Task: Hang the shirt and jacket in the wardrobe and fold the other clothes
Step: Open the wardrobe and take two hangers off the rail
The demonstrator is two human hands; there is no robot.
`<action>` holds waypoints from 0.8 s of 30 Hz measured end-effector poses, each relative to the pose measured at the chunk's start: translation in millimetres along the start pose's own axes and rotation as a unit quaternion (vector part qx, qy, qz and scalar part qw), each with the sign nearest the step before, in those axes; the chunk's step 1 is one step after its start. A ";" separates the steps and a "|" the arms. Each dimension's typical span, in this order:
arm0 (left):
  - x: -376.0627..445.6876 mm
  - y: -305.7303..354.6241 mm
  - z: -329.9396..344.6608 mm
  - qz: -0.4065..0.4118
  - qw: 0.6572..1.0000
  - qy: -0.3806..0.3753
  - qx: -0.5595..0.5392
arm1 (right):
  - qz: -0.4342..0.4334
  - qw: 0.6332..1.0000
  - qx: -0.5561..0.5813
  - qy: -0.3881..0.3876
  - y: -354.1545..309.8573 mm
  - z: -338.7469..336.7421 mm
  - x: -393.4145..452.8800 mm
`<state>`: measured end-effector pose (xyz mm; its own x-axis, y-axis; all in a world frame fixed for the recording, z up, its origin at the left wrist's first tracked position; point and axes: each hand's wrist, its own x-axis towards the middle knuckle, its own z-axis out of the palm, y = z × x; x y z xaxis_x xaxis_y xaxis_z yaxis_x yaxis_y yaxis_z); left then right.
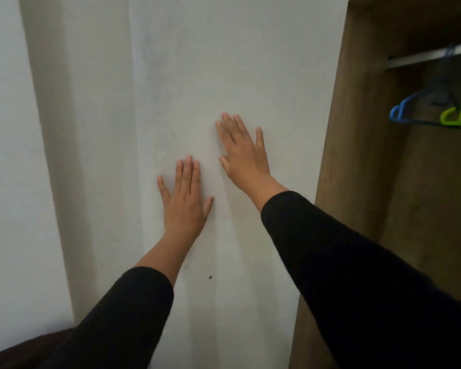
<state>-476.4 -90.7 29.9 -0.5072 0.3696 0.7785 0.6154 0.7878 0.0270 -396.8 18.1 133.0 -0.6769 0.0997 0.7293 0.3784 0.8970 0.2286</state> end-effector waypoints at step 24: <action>148.1 306.4 -66.4 0.210 0.941 0.040 -0.262 | 0.374 0.913 -0.148 0.073 281.1 -102.4 -83.0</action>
<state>-323.0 172.7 195.1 -0.1180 0.5401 0.8333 0.9753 0.2209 -0.0050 -169.6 217.8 202.8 -0.0765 0.5584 0.8260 0.8690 0.4436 -0.2194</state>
